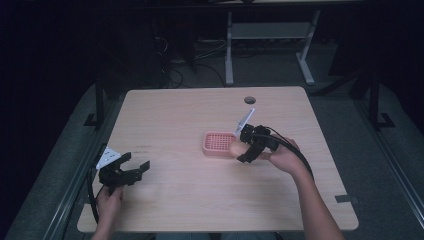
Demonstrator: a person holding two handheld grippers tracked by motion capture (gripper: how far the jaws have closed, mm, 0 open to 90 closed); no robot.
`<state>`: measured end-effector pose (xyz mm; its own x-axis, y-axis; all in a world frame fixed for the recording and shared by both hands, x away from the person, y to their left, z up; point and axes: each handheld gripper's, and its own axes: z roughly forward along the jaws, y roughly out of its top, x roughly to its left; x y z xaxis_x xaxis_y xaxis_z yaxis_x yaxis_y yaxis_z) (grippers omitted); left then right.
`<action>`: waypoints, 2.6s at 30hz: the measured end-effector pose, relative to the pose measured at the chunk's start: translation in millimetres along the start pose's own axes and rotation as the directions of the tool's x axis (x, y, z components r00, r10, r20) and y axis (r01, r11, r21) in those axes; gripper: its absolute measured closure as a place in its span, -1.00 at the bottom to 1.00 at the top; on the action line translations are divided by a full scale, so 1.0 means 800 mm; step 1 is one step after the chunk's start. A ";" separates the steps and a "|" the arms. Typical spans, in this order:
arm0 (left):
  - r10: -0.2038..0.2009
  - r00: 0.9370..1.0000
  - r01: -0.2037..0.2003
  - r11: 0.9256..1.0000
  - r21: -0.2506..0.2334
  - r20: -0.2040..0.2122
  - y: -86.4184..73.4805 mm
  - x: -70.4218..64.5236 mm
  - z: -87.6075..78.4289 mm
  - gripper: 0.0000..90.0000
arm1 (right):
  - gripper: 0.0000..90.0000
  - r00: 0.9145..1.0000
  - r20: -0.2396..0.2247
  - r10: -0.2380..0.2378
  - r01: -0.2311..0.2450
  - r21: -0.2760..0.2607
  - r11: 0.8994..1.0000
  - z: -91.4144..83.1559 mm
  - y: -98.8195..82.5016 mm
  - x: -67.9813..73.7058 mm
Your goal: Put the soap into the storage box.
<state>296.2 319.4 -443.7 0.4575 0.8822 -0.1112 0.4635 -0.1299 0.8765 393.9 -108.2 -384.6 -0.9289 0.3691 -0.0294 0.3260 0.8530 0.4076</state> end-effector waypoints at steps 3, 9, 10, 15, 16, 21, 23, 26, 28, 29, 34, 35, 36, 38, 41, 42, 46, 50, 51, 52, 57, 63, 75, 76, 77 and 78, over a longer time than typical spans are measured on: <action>-0.005 1.000 0.005 1.000 -0.002 0.000 0.000 0.000 0.000 -0.68 | -0.29 1.000 0.003 -0.012 0.012 0.001 1.000 0.001 0.006 -0.002; 0.001 1.000 -0.001 1.000 0.002 0.004 0.000 0.000 0.000 -0.68 | -0.29 1.000 0.005 -0.019 0.019 0.012 1.000 0.001 0.019 -0.007; 0.001 1.000 -0.001 1.000 0.001 0.004 0.000 0.000 0.000 -0.68 | -0.29 1.000 0.009 -0.025 0.025 0.006 1.000 0.001 0.021 -0.008; -0.003 1.000 0.003 1.000 0.000 0.004 0.000 0.000 0.000 -0.68 | -0.29 1.000 0.004 -0.026 0.026 0.010 1.000 0.004 0.030 -0.011; -0.003 1.000 0.003 1.000 -0.001 0.004 0.000 0.000 0.000 -0.68 | -0.29 1.000 0.003 -0.031 0.031 0.010 0.999 0.004 0.032 -0.012; -0.002 1.000 0.002 1.000 0.001 0.005 0.000 0.000 0.000 -0.68 | -0.29 0.999 -0.004 -0.044 0.044 0.026 0.999 0.009 0.047 -0.016; 0.001 1.000 -0.001 1.000 0.000 0.005 0.000 0.000 0.000 -0.68 | -0.29 0.999 -0.001 -0.050 0.050 0.040 0.998 0.012 0.053 -0.019; -0.003 1.000 0.003 1.000 0.001 0.006 0.000 0.000 0.001 -0.68 | -0.29 0.998 -0.008 -0.058 0.058 0.042 0.997 0.016 0.063 -0.022; -0.004 1.000 0.004 1.000 0.000 0.006 0.000 0.000 0.000 -0.68 | -0.29 0.998 -0.004 -0.066 0.066 0.050 0.997 0.018 0.068 -0.024; -0.005 1.000 0.005 1.000 0.000 0.005 0.000 0.000 0.000 -0.68 | -0.29 0.998 -0.006 -0.069 0.069 0.048 0.996 0.019 0.071 -0.026; -0.007 1.000 0.007 1.000 -0.003 0.006 0.000 0.000 0.000 -0.68 | -0.29 0.998 -0.012 -0.069 0.069 0.042 0.997 0.019 0.084 -0.030; -0.005 1.000 0.005 1.000 -0.002 0.007 0.000 0.000 0.000 -0.68 | -0.29 0.997 -0.007 -0.073 0.073 0.043 0.996 0.019 0.087 -0.030; -0.001 1.000 0.001 1.000 -0.001 0.008 0.000 0.000 0.000 -0.68 | -0.29 0.997 -0.010 -0.075 0.075 0.045 0.996 0.019 0.089 -0.031; -0.010 1.000 0.011 1.000 -0.009 0.007 0.000 0.000 0.000 -0.68 | -0.29 0.997 -0.008 -0.078 0.079 0.047 0.996 0.020 0.094 -0.032; -0.011 1.000 0.011 1.000 -0.010 0.005 0.000 0.001 0.000 -0.68 | -0.29 0.997 -0.013 -0.076 0.077 0.043 0.996 0.023 0.100 -0.034; -0.013 1.000 0.013 1.000 -0.011 0.005 0.000 0.001 0.000 -0.68 | -0.29 0.997 -0.017 -0.071 0.071 0.039 0.997 0.025 0.100 -0.036; -0.012 1.000 0.012 1.000 -0.011 0.007 0.000 0.001 -0.001 -0.68 | -0.29 0.998 -0.026 -0.059 0.060 0.059 0.996 0.037 0.102 -0.040; -0.013 1.000 0.013 1.000 -0.011 0.007 0.000 0.001 -0.001 -0.68 | -0.29 0.998 -0.027 -0.056 0.058 0.071 0.996 0.045 0.102 -0.044; -0.013 1.000 0.013 1.000 -0.011 0.008 0.000 0.001 0.000 -0.68 | -0.29 0.998 -0.027 -0.053 0.055 0.071 0.996 0.046 0.102 -0.045; -0.010 1.000 0.010 1.000 -0.009 0.007 0.000 0.000 -0.001 -0.68 | -0.29 0.998 -0.029 -0.050 0.052 0.071 0.996 0.047 0.102 -0.046; -0.003 1.000 0.003 1.000 -0.008 0.008 0.000 0.000 0.000 -0.68 | -0.29 0.999 -0.034 -0.025 0.027 0.071 0.997 0.053 0.102 -0.054; -0.005 1.000 0.005 1.000 -0.007 0.008 0.000 0.000 -0.001 -0.68 | -0.29 0.999 -0.049 -0.006 0.012 0.107 0.994 0.069 0.102 -0.058; -0.006 1.000 0.006 1.000 -0.009 0.007 0.000 0.002 -0.002 -0.68 | -0.29 0.998 -0.060 -0.011 0.019 0.127 0.992 0.086 0.107 -0.058; -0.007 1.000 0.007 1.000 -0.009 0.008 0.000 0.002 -0.002 -0.68 | -0.30 0.998 -0.061 -0.012 0.020 0.134 0.991 0.087 0.107 -0.058; -0.008 1.000 0.008 1.000 -0.008 0.008 0.000 0.002 -0.002 -0.68 | -0.30 0.998 -0.063 -0.013 0.022 0.136 0.990 0.088 0.107 -0.058; -0.008 1.000 0.008 1.000 -0.007 0.008 0.000 0.002 -0.002 -0.68 | -0.30 0.998 -0.063 -0.011 0.020 0.141 0.990 0.089 0.107 -0.058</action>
<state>295.7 321.8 -443.4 0.4601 0.8794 -0.1221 0.4618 -0.1195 0.8789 477.1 -26.3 -413.1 -0.9416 0.3359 0.0238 0.3292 0.9035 0.2743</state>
